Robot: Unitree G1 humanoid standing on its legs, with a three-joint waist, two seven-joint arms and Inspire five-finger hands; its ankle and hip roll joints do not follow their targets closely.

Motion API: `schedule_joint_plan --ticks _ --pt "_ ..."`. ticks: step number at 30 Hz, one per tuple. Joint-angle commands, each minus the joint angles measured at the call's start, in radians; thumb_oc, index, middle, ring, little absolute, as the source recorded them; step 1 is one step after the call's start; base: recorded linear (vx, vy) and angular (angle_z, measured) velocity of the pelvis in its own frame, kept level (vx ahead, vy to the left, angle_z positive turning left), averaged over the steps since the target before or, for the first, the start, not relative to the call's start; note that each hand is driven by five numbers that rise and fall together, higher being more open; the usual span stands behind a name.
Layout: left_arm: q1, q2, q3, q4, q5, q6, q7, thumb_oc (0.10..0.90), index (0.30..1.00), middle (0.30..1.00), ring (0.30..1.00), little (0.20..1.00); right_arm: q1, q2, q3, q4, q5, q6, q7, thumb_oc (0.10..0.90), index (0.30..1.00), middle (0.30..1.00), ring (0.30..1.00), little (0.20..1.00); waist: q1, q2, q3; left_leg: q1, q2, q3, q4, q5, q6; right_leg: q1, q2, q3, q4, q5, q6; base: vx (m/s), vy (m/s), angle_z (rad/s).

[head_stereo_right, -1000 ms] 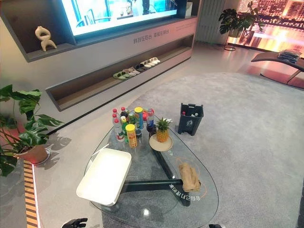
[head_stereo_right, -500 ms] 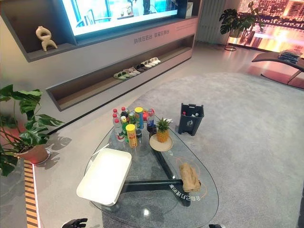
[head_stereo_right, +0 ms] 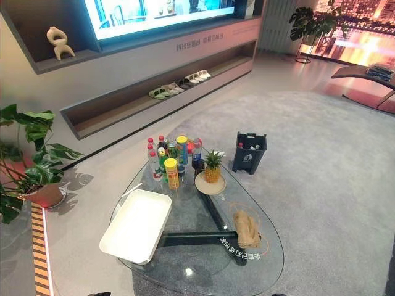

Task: Wipe the table with a cloth and put it in the basket.

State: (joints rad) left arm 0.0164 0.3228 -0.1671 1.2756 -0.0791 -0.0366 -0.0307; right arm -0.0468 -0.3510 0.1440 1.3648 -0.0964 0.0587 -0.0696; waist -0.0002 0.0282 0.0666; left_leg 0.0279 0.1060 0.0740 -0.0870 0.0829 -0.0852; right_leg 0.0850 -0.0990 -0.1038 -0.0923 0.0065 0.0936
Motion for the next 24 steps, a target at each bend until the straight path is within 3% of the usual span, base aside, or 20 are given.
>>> schedule_joint_plan --ticks 1,5,9,15,19,24 --pt "-0.146 0.066 0.031 0.0 -0.093 -0.055 0.059 0.8 0.9 0.9 0.9 0.9 -0.113 -0.058 0.048 0.034 -0.002 0.016 -0.012 0.8 0.9 0.9 0.9 0.9 0.021 -0.024 0.144 -0.009 -0.024 -0.036 0.0 -0.067 0.018 -0.074 -0.029 0.009 0.005 0.051 0.021 -0.3 0.024 0.01" --pt "-0.234 0.096 0.036 -0.007 -0.179 -0.05 0.075 0.8 0.9 0.9 0.9 0.9 -0.185 -0.074 0.08 0.014 0.012 0.027 -0.016 0.8 0.9 0.9 0.9 0.9 0.017 -0.016 0.231 -0.076 -0.032 -0.049 0.0 -0.034 0.025 -0.157 -0.019 0.024 0.043 0.06 0.005 -0.22 0.005 0.01" --pt "-0.314 0.139 0.043 -0.004 -0.291 -0.053 0.085 0.8 0.9 0.9 0.9 0.9 -0.25 -0.11 0.107 -0.002 0.043 0.019 -0.019 0.8 0.9 0.9 0.9 0.9 0.011 -0.015 0.33 -0.219 -0.044 -0.071 0.144 -0.036 0.021 -0.285 -0.017 0.027 0.182 0.028 -0.015 -0.2 -0.044 0.0" --pt "-0.336 0.163 0.062 -0.022 -0.356 -0.076 0.08 0.8 0.9 0.9 0.9 0.9 -0.3 -0.154 0.084 -0.015 0.088 -0.012 -0.069 0.8 0.9 0.9 0.9 0.9 0.012 -0.01 0.377 -0.369 -0.065 -0.088 0.294 -0.059 0.02 -0.428 -0.024 0.019 0.334 -0.017 -0.027 -0.1 -0.016 0.08" --pt "-0.351 0.154 0.085 -0.061 -0.416 -0.094 0.114 0.8 0.9 0.9 0.9 0.9 -0.331 -0.16 0.035 -0.048 0.159 -0.034 -0.19 0.8 0.9 0.9 0.9 0.9 0.015 -0.013 0.395 -0.477 -0.083 -0.091 0.376 -0.083 0.03 -0.543 -0.016 0.031 0.432 -0.046 -0.027 -0.09 -0.024 0.13" --pt "-0.354 0.149 0.108 -0.068 -0.457 -0.124 0.151 0.8 0.9 0.9 0.9 0.9 -0.329 -0.153 0.0 -0.082 0.146 -0.081 -0.31 0.8 0.9 0.9 0.9 0.9 0.012 -0.019 0.405 -0.544 -0.088 -0.088 0.448 -0.108 0.038 -0.61 -0.012 0.038 0.499 -0.064 -0.028 -0.06 -0.014 0.06"
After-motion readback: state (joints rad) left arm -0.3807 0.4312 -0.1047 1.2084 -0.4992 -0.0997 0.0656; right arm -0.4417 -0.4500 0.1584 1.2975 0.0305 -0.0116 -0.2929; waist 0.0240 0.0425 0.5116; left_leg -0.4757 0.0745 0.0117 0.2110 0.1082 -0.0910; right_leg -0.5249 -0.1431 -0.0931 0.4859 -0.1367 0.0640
